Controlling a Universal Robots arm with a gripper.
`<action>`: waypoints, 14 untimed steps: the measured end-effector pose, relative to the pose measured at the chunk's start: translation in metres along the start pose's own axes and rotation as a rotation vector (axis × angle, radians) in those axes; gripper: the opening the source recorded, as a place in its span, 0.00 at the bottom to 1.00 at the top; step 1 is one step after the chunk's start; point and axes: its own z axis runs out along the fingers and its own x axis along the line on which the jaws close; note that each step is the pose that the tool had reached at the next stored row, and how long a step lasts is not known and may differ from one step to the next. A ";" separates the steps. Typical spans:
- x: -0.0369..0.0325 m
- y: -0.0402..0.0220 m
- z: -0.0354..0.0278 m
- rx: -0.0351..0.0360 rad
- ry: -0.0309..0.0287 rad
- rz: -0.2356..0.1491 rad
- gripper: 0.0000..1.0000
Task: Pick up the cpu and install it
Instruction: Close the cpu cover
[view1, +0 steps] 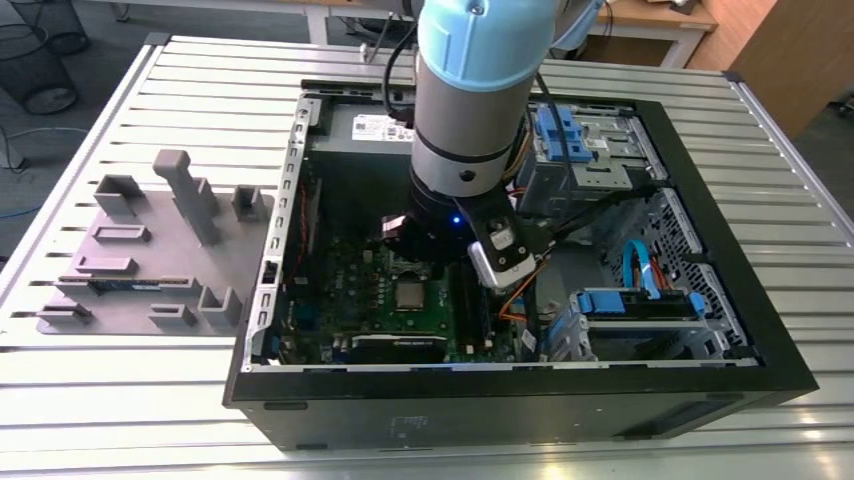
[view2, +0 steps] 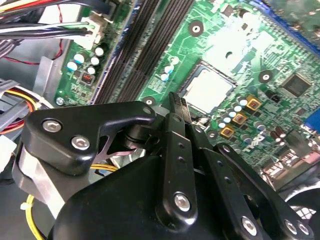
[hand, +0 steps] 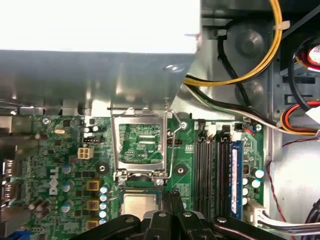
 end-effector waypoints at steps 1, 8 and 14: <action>-0.0011 0.0009 0.0003 -0.0001 0.0000 -0.001 0.11; -0.0052 0.0056 0.0021 -0.0003 0.0008 -0.019 0.11; -0.0053 0.0058 0.0037 -0.0003 0.0049 -0.094 0.11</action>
